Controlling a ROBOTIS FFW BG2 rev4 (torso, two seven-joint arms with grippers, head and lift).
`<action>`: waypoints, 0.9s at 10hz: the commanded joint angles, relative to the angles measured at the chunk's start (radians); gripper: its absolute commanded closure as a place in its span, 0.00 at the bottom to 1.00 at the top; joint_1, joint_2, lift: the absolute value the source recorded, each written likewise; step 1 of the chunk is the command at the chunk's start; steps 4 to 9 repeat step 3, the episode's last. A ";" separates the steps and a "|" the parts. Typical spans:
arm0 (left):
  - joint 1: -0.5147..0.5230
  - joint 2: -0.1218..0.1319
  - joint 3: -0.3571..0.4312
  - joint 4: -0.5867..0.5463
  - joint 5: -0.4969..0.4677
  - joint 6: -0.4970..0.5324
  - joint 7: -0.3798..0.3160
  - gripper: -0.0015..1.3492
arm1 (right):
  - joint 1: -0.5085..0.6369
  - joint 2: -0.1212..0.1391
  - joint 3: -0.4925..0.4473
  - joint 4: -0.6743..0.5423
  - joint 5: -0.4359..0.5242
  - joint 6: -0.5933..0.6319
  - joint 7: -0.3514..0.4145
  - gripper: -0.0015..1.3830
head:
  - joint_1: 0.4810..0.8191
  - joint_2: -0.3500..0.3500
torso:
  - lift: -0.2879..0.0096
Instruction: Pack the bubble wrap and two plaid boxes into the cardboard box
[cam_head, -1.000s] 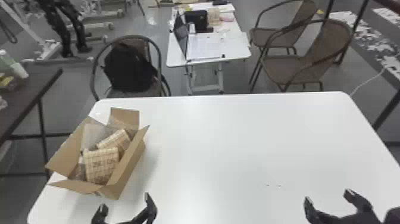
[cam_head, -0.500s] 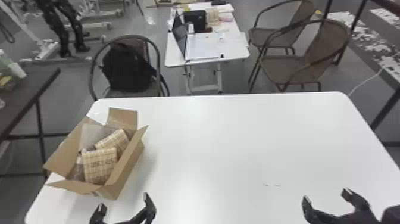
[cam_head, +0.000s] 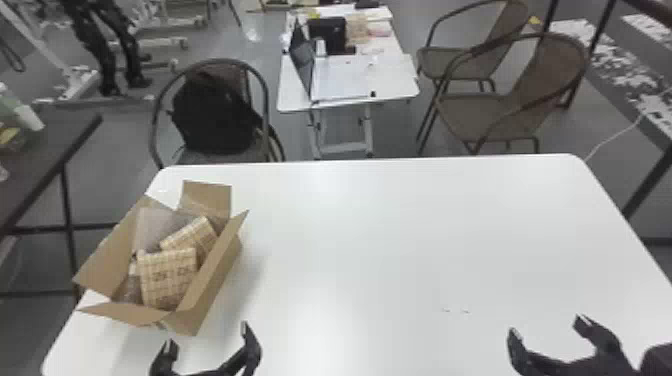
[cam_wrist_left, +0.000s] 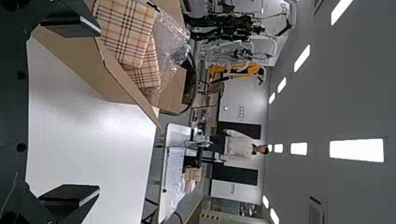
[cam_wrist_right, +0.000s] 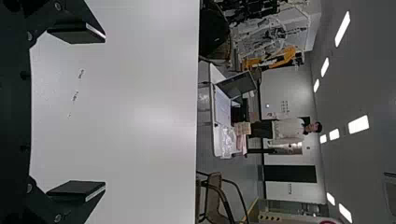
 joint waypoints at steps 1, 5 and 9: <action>-0.001 0.001 0.002 0.000 -0.001 -0.002 0.000 0.09 | -0.001 0.000 0.000 0.000 0.002 0.000 0.000 0.13 | 0.63 0.69 | 0.84; -0.001 -0.001 0.003 0.000 -0.001 -0.002 0.000 0.09 | -0.004 0.000 0.000 0.002 0.002 0.000 0.000 0.13 | 0.63 0.69 | 0.84; -0.001 -0.001 0.003 0.000 -0.001 -0.002 0.000 0.09 | -0.004 0.000 0.000 0.002 0.002 0.000 0.000 0.13 | 0.63 0.69 | 0.84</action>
